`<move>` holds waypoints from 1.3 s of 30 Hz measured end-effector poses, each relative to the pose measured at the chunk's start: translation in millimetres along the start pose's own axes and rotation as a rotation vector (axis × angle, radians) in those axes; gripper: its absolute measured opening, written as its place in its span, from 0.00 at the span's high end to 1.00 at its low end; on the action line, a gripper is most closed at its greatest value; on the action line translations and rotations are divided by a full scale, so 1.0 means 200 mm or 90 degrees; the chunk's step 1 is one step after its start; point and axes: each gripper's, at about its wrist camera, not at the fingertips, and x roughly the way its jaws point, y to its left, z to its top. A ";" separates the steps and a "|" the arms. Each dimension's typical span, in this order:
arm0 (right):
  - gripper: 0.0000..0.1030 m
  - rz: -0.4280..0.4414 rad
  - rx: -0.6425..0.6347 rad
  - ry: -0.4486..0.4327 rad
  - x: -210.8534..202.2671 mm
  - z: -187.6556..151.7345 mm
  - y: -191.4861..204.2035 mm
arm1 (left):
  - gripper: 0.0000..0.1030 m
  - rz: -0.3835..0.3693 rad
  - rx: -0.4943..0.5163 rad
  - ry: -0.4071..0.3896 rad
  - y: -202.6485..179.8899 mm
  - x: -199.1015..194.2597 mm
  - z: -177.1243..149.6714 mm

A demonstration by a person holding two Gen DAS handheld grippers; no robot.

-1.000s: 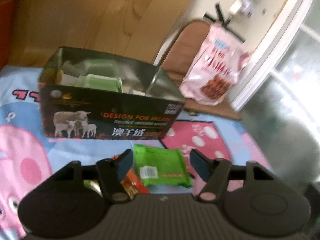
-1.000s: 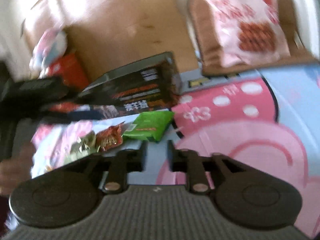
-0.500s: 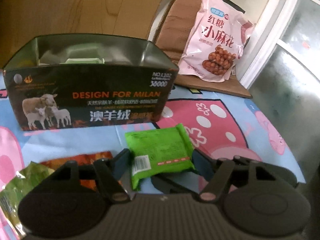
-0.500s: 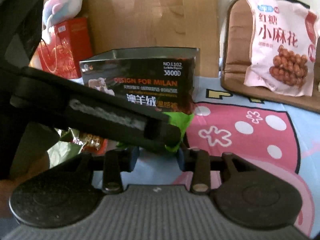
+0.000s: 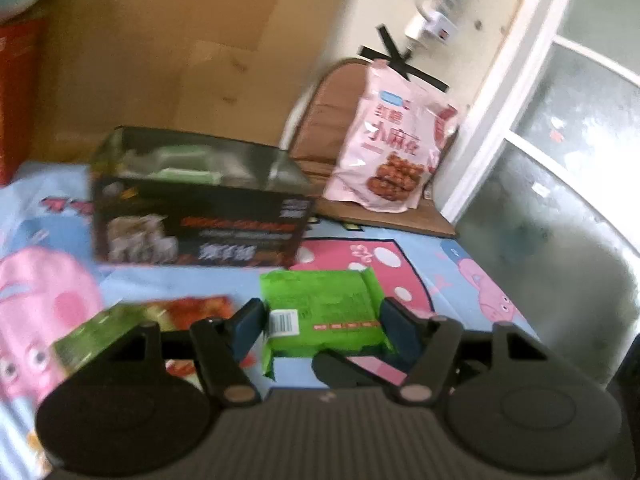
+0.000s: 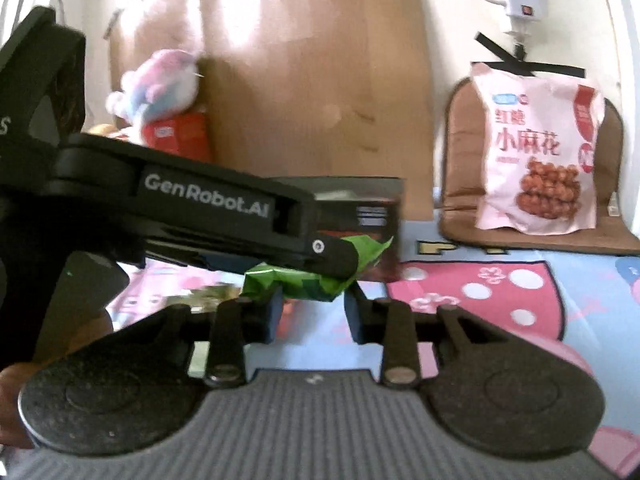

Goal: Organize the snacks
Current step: 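Carry the bright green packet into the black box and release it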

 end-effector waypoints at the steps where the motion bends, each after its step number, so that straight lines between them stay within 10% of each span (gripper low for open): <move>1: 0.67 0.013 -0.002 0.001 -0.01 -0.01 0.03 | 0.38 0.002 -0.011 -0.002 0.02 -0.03 -0.01; 15: 0.68 0.080 -0.064 0.057 0.06 -0.10 0.29 | 0.38 0.035 -0.108 0.000 0.29 -0.18 -0.20; 29: 0.66 0.039 -0.032 -0.058 0.29 0.27 0.09 | 0.34 0.040 -0.004 -0.094 0.19 0.00 0.37; 39: 0.63 -0.084 0.052 -0.043 0.47 0.28 -0.21 | 0.24 0.037 -0.078 -0.079 0.36 0.24 0.47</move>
